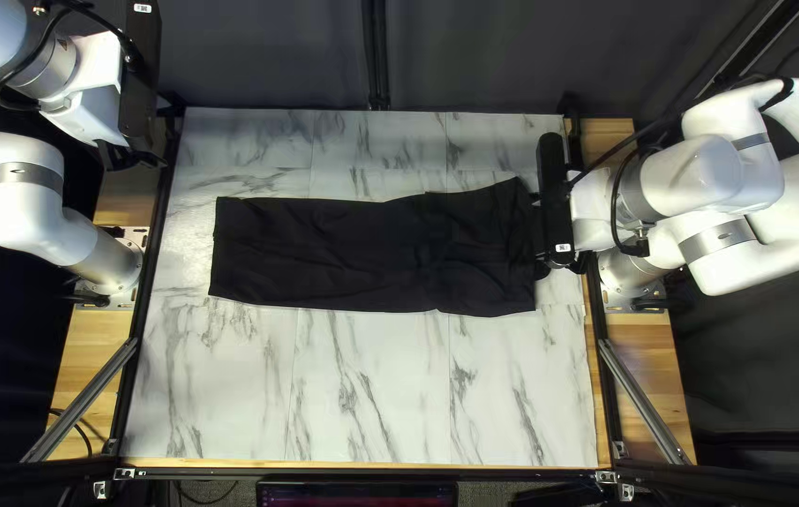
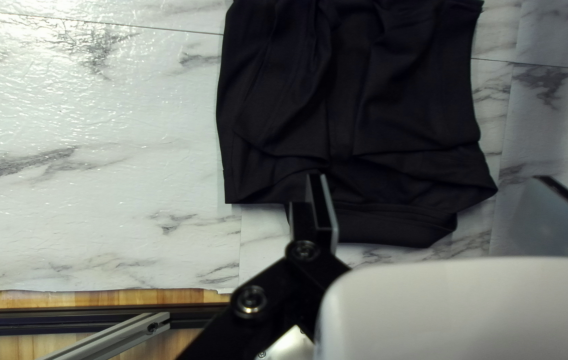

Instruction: Fold t-shirt

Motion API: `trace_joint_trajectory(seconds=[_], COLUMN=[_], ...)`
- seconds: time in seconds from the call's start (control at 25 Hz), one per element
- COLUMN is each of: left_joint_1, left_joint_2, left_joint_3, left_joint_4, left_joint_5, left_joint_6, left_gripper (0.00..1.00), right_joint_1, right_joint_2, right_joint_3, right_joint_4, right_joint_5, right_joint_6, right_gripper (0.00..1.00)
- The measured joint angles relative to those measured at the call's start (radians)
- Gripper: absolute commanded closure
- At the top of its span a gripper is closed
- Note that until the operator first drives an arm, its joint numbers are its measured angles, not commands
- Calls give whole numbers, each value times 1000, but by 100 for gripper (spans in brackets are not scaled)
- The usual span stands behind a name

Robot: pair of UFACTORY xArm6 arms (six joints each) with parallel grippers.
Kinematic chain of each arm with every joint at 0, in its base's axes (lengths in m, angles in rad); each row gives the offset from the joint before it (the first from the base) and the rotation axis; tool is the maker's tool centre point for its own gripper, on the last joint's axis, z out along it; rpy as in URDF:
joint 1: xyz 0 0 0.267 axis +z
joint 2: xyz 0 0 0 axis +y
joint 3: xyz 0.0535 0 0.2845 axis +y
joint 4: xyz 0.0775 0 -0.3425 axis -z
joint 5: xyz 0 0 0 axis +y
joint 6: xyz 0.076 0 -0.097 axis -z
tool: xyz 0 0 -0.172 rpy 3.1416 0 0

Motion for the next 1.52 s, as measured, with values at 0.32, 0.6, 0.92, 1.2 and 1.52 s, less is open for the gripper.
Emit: trace_joint_trajectory(seconds=[0.32,0.6,0.92,1.2,1.52], left_joint_1=[-82,-239,-276,-260,-186], left_joint_2=[69,324,650,636,759], left_joint_3=[343,563,537,491,368], left_joint_4=[-86,-290,-461,-287,-97], left_joint_5=[-311,-711,-906,-810,-724], left_joint_6=[-36,10,202,35,-123], left_gripper=[0,0,0,0,0], right_joint_1=[0,0,0,0,0], right_joint_2=[0,0,0,0,0], right_joint_3=[0,0,0,0,0], right_joint_4=[0,0,0,0,0], right_joint_5=[0,0,0,0,0], right_joint_6=[0,0,0,0,0], right_gripper=[0,0,0,0,0])
